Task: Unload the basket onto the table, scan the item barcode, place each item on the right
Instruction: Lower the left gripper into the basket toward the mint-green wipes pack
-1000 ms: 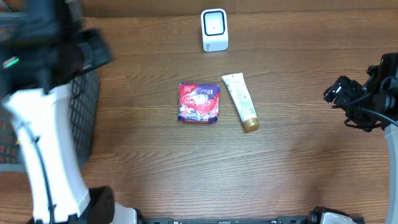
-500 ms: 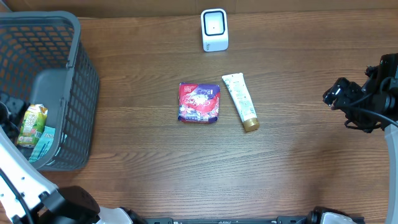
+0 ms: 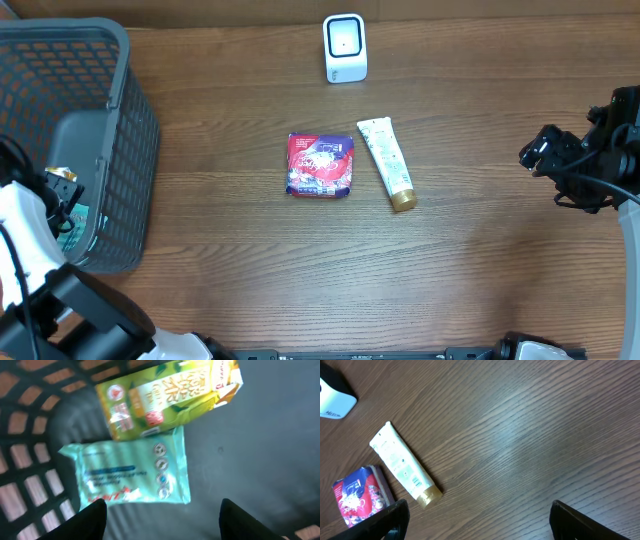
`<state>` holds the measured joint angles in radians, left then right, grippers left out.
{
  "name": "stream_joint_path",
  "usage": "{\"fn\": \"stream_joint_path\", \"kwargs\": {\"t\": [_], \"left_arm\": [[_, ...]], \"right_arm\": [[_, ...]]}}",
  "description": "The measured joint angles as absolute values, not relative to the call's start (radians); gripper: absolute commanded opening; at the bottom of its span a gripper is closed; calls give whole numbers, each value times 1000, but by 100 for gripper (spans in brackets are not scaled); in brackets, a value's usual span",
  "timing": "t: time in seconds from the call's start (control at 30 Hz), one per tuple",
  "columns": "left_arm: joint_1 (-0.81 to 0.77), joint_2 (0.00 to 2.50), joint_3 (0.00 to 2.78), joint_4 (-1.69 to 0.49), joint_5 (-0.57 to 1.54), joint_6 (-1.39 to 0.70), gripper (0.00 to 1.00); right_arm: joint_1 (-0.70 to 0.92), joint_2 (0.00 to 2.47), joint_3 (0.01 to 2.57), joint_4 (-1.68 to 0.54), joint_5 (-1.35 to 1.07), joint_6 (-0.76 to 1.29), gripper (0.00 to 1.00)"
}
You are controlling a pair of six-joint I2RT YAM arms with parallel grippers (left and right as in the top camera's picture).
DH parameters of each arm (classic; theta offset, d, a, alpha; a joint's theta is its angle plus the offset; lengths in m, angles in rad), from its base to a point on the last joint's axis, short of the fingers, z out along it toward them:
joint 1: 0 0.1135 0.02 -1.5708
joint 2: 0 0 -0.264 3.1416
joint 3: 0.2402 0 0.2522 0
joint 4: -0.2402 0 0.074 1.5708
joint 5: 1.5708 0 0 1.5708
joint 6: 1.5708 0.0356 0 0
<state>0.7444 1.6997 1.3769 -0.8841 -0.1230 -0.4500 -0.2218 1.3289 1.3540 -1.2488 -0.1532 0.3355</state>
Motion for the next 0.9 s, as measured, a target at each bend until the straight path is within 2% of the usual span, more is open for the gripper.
{"fn": "stream_joint_path", "kwargs": {"t": [0.43,0.7,0.8,0.9], "left_arm": [[701,1927,1375,-916,-237,-450,61],[695,1947,1375,-893,-264,-451,59],[693,1952,1376,-890,-271,-453,50],[688,1959,1383,-887,-273,-465,25]], "right_arm": [[-222,1329,1354,-1261,-153,335,90],[-222,1329,1354,-1269,-154,335,90],[-222,1329,1354,-1269,-153,335,91],[-222,1329,1354,-1269,-154,335,93]]}}
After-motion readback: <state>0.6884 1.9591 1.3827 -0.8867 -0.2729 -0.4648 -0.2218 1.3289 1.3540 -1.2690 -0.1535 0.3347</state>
